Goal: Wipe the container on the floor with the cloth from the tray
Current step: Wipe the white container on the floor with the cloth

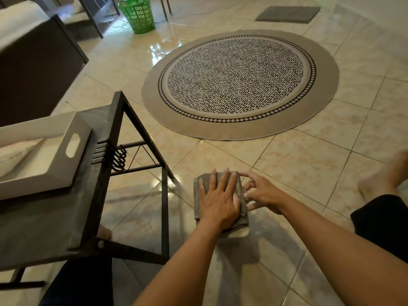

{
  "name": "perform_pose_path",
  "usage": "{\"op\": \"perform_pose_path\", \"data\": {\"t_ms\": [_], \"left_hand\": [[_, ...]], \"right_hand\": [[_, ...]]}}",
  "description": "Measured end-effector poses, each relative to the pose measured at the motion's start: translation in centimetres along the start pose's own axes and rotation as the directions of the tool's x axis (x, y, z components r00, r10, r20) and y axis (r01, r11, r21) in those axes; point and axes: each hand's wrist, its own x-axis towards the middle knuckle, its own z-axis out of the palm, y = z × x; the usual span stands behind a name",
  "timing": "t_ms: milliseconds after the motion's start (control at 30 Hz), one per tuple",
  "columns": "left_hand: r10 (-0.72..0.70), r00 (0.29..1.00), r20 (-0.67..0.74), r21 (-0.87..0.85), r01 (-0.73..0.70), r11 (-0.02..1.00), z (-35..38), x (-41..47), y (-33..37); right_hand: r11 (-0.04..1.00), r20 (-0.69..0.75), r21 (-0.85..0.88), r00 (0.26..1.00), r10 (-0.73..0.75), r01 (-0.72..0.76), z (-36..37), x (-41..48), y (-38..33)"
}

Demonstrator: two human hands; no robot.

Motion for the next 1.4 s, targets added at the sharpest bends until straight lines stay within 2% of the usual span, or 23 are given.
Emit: {"op": "perform_pose_path", "data": {"t_ms": [100, 300, 467, 667, 833, 1033, 1267, 1400], "left_hand": [[-0.088, 0.996, -0.023, -0.037, 0.087, 0.995, 0.6, -0.7, -0.7], [-0.025, 0.999, -0.035, -0.030, 0.024, 0.999, 1.0, -0.1, 0.2], [-0.120, 0.992, -0.038, -0.055, 0.118, 0.991, 0.9, -0.7, -1.1], [-0.012, 0.999, -0.040, -0.025, 0.011, 1.000, 1.0, 0.0, 0.2], [-0.144, 0.989, -0.042, -0.052, 0.141, 0.989, 1.4, -1.0, -1.9], [-0.033, 0.998, -0.044, -0.036, 0.032, 0.999, 1.6, -0.5, 0.0], [-0.152, 0.985, -0.077, -0.081, 0.146, 0.986, 0.9, -1.5, -3.0], [-0.071, 0.997, -0.042, -0.039, 0.070, 0.997, 1.8, -2.5, -1.5]], "right_hand": [[1.000, -0.001, 0.006, 1.000, 0.002, -0.002, 0.2, 0.0, 0.2], [1.000, 0.007, -0.001, 1.000, 0.005, -0.005, 0.4, 0.1, -0.1], [1.000, -0.019, -0.012, 1.000, 0.000, 0.000, 0.6, 0.1, 0.1], [1.000, -0.016, -0.006, 1.000, 0.013, -0.013, 0.5, 0.2, 0.1], [1.000, -0.033, -0.001, 0.999, 0.009, -0.009, 1.0, 0.2, 0.1], [1.000, -0.011, -0.006, 1.000, 0.018, -0.018, 0.9, 0.4, 0.1], [1.000, -0.035, 0.004, 0.999, 0.008, -0.008, 1.6, 0.6, -0.1], [1.000, -0.033, -0.009, 0.999, 0.000, -0.001, 2.0, 0.8, -0.3]]}}
